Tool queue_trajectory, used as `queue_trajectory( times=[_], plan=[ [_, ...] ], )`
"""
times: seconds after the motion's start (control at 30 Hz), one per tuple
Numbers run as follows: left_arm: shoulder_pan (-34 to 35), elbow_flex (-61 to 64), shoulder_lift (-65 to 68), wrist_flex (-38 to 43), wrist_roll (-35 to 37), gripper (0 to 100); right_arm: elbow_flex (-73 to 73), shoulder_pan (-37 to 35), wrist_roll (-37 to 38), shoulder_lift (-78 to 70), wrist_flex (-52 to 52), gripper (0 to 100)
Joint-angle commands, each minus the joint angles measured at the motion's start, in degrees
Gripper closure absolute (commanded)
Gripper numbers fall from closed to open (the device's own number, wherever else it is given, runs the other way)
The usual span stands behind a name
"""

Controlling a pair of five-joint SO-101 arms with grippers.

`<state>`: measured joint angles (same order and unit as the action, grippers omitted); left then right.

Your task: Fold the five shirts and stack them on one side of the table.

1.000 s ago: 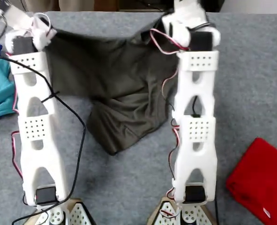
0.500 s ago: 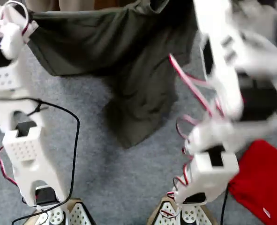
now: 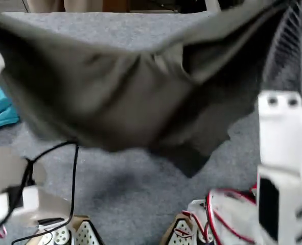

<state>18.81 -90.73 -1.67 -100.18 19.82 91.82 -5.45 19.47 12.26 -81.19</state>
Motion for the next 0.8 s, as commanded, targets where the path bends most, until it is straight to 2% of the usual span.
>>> queue_trajectory(
  times=[0.0, 0.27, 0.43, 0.63, 0.77],
  plan=[
    [-2.9, 7.3, -7.4, -0.7, -0.3, 98, -3.6, -0.6, 1.4, 4.5, 1.3, 99.4],
    [-4.2, 28.7, -28.4, -0.7, -0.5, 98, -17.3, -0.5, 1.4, 15.8, 8.4, 99.3],
    [-4.3, 40.7, -39.9, -0.6, -5.0, 98, -24.9, -0.5, 1.5, 19.9, 12.6, 99.3],
    [-4.3, 54.3, -46.2, -0.4, -6.4, 98, -34.0, -0.5, 1.5, 20.1, 13.5, 99.3],
    [-4.3, 65.6, -46.3, 4.3, -6.1, 98, -44.3, -0.6, 1.1, 20.1, 16.8, 99.3]
  ],
)
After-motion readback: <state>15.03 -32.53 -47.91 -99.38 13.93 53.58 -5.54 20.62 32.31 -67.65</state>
